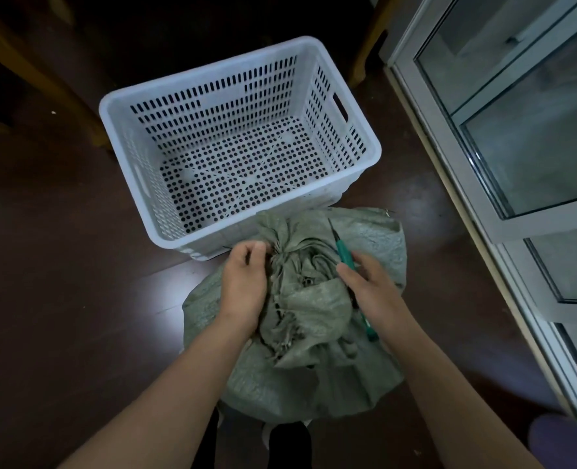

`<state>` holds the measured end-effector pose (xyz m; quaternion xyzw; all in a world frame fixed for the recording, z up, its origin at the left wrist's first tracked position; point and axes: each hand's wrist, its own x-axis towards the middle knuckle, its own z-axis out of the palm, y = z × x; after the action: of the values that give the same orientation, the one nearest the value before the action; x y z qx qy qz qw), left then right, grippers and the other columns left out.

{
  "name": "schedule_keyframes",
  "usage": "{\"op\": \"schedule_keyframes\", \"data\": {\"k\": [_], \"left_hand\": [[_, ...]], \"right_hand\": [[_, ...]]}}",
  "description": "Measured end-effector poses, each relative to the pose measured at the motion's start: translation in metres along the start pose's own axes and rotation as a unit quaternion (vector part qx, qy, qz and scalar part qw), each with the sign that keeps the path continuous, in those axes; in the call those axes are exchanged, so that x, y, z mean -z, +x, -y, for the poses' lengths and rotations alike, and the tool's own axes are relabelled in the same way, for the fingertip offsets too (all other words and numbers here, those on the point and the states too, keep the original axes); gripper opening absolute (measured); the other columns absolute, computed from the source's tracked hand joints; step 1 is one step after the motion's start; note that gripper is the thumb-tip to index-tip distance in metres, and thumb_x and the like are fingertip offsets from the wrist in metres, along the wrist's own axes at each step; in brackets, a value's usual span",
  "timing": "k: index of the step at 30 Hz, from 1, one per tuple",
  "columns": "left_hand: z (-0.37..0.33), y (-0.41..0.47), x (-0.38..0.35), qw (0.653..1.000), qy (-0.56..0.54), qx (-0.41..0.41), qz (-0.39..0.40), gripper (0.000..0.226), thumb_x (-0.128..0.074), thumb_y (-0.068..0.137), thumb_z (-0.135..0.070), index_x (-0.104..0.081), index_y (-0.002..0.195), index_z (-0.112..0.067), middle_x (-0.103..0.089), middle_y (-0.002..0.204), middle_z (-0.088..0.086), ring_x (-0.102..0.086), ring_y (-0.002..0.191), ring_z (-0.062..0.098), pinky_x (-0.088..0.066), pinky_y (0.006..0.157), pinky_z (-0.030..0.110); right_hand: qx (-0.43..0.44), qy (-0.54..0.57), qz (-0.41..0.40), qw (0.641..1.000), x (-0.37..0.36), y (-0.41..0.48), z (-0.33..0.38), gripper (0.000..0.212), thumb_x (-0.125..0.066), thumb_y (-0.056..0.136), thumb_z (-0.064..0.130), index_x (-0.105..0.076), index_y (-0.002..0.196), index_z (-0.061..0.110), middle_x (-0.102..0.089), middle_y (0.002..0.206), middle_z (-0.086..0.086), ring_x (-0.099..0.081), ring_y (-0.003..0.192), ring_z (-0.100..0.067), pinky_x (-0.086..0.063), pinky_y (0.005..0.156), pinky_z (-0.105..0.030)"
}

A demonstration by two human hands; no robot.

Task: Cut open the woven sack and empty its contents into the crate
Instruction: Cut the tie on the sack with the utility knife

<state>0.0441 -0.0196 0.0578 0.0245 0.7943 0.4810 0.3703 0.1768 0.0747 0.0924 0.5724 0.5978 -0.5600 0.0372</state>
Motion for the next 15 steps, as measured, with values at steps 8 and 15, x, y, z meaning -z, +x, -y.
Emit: {"op": "schedule_keyframes", "data": {"k": [8, 15], "left_hand": [[0.005, 0.012, 0.017, 0.983, -0.073, 0.033, -0.168, 0.023, -0.030, 0.100, -0.024, -0.047, 0.089, -0.015, -0.058, 0.092, 0.003, -0.057, 0.087, 0.019, -0.048, 0.080, 0.032], [0.014, 0.029, 0.061, 0.979, 0.087, -0.052, -0.178, 0.012, -0.044, 0.098, -0.023, -0.054, 0.100, -0.017, -0.056, 0.086, -0.004, -0.053, 0.085, 0.015, -0.038, 0.066, 0.026]], "right_hand": [[-0.070, 0.249, 0.017, 0.966, -0.002, 0.010, -0.001, 0.030, -0.034, 0.101, 0.039, -0.054, 0.100, 0.017, -0.065, 0.096, -0.016, -0.063, 0.086, -0.025, -0.053, 0.088, -0.048], [-0.106, 0.378, 0.049, 0.918, -0.005, 0.014, 0.007, 0.023, -0.051, 0.096, 0.021, -0.054, 0.114, 0.006, -0.061, 0.078, -0.006, -0.059, 0.058, -0.014, -0.056, 0.059, -0.026]]}}
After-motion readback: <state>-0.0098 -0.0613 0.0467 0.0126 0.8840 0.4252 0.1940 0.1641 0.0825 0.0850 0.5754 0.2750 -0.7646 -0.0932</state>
